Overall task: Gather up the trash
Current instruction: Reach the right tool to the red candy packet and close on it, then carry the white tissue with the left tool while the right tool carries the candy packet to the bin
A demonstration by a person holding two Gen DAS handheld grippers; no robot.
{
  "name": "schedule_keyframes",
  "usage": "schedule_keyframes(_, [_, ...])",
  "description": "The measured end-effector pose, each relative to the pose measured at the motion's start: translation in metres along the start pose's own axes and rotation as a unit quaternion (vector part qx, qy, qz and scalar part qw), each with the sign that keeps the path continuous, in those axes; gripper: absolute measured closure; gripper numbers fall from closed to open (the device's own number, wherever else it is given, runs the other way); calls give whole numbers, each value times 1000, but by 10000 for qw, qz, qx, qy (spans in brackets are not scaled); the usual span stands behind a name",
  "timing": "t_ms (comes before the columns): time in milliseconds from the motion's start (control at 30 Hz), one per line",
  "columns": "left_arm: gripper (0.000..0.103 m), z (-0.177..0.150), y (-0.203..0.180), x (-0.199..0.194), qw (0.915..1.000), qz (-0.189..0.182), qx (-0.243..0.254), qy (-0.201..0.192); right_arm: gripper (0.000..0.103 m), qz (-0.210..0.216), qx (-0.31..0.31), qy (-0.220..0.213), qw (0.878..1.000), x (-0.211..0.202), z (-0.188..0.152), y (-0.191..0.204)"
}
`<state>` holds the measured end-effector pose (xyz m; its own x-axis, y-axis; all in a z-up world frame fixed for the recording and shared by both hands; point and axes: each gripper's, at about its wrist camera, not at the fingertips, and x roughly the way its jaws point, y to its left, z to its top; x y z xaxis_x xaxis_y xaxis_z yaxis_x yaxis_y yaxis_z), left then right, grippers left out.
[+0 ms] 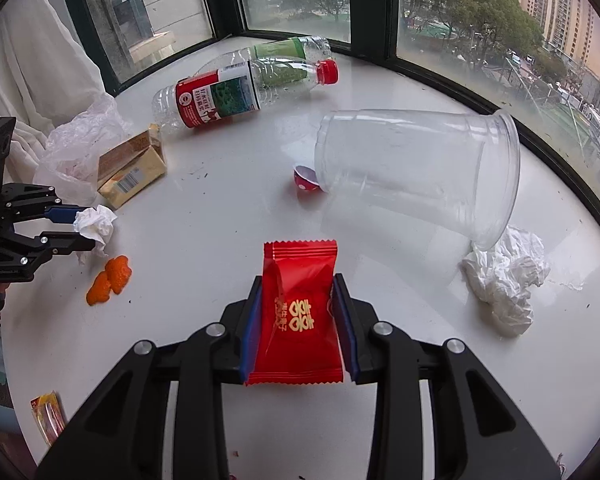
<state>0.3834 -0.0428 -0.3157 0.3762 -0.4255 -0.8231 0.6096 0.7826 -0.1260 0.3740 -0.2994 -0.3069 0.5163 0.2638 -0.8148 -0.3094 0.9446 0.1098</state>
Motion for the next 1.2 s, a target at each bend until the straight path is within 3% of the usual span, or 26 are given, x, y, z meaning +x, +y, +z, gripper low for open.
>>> schedule_keyframes(567, [72,-10,-37,-107,9989,108,-126,-428,70,475,-592,-165,9970,-76,20,98])
schedule_keyframes(1200, [72,-80,-44,-235,9949,587,-313,-760,70,638,-1157,-496,9900,-141,13,214])
